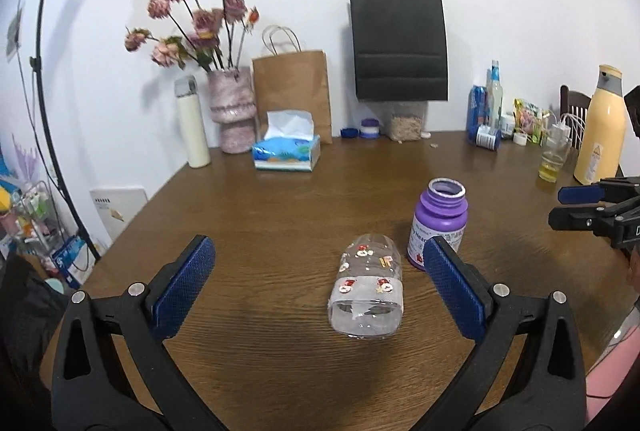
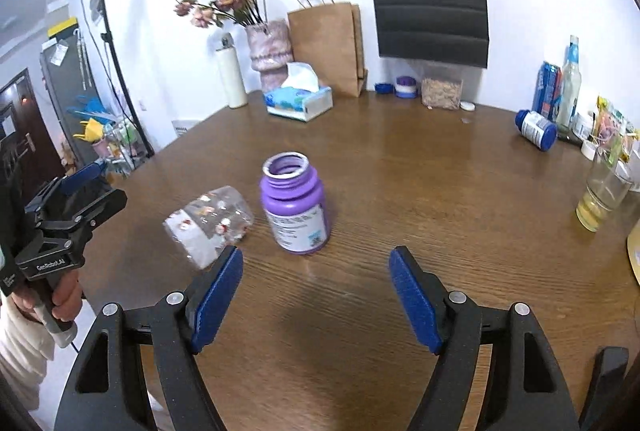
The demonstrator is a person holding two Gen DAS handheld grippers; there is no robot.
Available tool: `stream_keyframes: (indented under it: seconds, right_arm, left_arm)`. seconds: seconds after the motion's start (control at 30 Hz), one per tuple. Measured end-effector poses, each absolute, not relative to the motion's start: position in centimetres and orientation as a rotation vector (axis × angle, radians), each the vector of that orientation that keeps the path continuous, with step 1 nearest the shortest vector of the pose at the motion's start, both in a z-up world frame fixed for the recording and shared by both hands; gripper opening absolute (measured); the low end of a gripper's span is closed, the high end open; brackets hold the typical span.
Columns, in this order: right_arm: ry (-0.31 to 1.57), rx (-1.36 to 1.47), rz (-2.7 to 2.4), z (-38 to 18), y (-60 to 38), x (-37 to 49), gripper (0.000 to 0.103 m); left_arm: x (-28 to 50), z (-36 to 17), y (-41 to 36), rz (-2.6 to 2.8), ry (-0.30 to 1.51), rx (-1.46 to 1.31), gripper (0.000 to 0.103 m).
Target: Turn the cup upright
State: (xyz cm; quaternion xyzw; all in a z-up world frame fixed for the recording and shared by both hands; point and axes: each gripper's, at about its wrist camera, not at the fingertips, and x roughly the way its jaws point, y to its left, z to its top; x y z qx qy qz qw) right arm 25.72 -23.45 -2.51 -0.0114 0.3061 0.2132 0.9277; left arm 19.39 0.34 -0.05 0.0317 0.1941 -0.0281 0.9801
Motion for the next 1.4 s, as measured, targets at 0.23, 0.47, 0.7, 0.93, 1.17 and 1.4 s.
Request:
stream_keyframes:
  seconds: [0.23, 0.47, 0.7, 0.93, 1.17, 1.4]
  right_arm:
    - [0.534, -0.014, 0.382, -2.4, -22.4, 24.0, 0.08]
    - [0.461, -0.011, 0.362, -3.6, -21.7, 18.3, 0.08]
    - [0.356, -0.069, 0.343, -4.9, -21.3, 10.4, 0.08]
    - [0.253, -0.016, 0.354, -6.6, -20.8, 2.9, 0.09]
    - [0.27, -0.023, 0.394, -7.4, -19.4, 2.8, 0.09]
    - [0.294, -0.01, 0.385, -7.8, -19.8, 3.1, 0.09]
  left_arm:
    - [18.9, -0.4, 1.5, -0.022, 0.41, -0.005, 0.103]
    - [13.1, -1.6, 1.3, 0.03, 0.363, -0.031, 0.103]
    - [4.9, -3.4, -0.3, 0.014, 0.287, -0.015, 0.103]
    - [-1.2, -4.3, -0.8, 0.022, 0.187, 0.006, 0.103]
    - [-1.7, -3.7, -1.2, 0.013, 0.148, 0.023, 0.103]
    - [-2.2, -3.8, -0.9, 0.024, 0.137, 0.019, 0.103]
